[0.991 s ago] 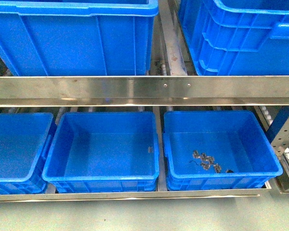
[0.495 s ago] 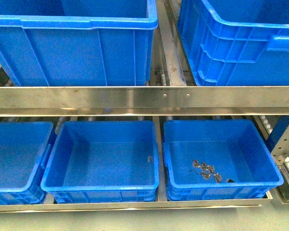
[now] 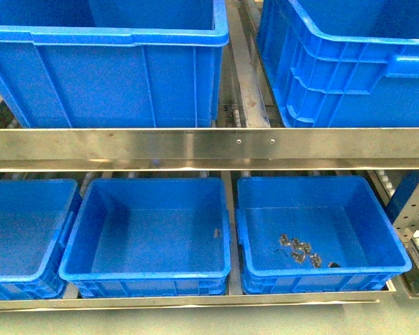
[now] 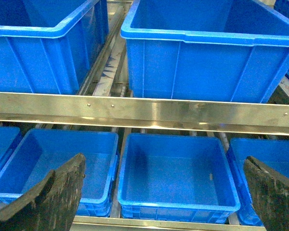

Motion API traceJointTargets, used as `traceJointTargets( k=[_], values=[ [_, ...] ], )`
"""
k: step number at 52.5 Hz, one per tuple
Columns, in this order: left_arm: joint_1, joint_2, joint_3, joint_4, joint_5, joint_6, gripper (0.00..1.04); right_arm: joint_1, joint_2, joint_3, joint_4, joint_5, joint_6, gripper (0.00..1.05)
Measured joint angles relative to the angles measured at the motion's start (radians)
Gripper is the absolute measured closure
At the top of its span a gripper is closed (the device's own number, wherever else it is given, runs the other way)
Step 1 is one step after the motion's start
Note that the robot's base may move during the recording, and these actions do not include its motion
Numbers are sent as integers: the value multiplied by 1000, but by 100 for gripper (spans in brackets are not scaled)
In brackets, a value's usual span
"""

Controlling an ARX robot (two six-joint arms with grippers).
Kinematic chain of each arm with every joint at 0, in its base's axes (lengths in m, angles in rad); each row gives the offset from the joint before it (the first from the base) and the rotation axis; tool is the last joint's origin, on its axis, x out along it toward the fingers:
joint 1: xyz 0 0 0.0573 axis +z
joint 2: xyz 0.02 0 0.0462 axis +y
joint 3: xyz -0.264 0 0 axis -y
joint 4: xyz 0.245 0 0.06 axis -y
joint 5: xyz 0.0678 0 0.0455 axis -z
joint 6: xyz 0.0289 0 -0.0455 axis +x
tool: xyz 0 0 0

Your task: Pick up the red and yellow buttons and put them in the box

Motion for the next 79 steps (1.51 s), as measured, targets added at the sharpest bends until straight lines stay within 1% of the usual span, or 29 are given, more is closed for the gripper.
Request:
traceJointTargets(
  k=[2, 6, 7, 12, 16, 45, 64, 66, 71, 72, 77, 79],
  values=[
    [0, 0, 0, 0, 0, 0, 8, -24, -11, -9, 1, -26, -3, 102],
    [0, 0, 0, 0, 0, 0, 8, -116, -31, -28, 2, -142, -9, 102],
    [0, 0, 0, 0, 2, 0, 8, -135, -34, -32, 2, -154, -9, 102],
    [0, 0, 0, 0, 0, 0, 8, -171, -48, -53, 7, -152, -9, 102],
    [0, 0, 0, 0, 0, 0, 8, -172, -57, -67, 12, -164, -9, 102],
    [0, 0, 0, 0, 0, 0, 8, -173, -126, -139, 27, -164, -9, 102],
    [0, 0, 0, 0, 0, 0, 8, -173, -146, -140, 30, -163, -9, 102],
    [0, 0, 0, 0, 0, 0, 8, -173, -146, -140, 30, -163, -11, 99],
    [0, 0, 0, 0, 0, 0, 8, -173, -146, -140, 30, -163, -11, 81],
    [0, 0, 0, 0, 0, 0, 8, -173, -146, -140, 30, -163, -11, 79],
    [0, 0, 0, 0, 0, 0, 8, -173, -146, -140, 30, -163, -11, 62],
    [0, 0, 0, 0, 0, 0, 8, -173, -146, -140, 30, -163, -11, 57]
  ],
)
